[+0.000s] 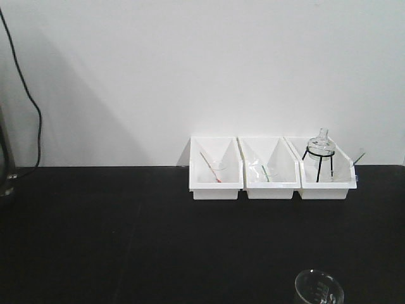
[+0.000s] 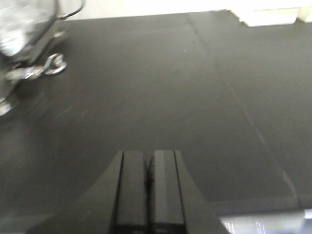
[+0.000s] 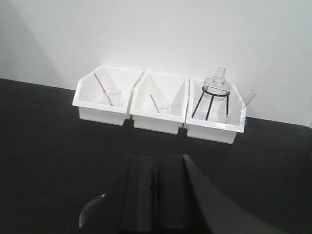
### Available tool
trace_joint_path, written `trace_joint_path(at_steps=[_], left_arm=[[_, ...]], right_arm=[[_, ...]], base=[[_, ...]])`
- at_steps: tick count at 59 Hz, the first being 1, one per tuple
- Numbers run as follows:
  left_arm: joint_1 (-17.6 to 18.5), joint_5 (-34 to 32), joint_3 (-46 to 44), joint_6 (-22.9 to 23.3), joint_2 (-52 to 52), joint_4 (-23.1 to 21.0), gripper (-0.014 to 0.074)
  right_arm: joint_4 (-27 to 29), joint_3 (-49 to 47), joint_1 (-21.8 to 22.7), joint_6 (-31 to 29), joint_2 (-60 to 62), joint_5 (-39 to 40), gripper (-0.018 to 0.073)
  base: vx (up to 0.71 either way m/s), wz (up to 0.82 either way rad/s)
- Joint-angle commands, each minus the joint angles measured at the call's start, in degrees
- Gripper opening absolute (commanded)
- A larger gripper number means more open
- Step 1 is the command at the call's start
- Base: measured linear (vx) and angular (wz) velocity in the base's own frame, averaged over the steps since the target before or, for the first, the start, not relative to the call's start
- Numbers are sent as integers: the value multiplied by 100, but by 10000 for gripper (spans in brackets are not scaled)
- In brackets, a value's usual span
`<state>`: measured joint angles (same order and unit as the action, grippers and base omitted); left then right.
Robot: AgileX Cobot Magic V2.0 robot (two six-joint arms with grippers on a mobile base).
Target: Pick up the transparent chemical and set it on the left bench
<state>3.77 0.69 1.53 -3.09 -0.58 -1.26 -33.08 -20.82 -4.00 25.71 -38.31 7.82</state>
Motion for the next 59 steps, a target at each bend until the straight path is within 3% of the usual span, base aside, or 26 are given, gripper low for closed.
trace_joint_path(at_steps=[1, 59], left_arm=[[10, -449, 93, 45, -110, -4, -3], [10, -449, 93, 45, -110, -4, -3]], right_arm=[[-3, -165, 13, 4, 3, 359, -3], [-3, -165, 13, 4, 3, 418, -3]], base=[[27, -24], [12, -8]])
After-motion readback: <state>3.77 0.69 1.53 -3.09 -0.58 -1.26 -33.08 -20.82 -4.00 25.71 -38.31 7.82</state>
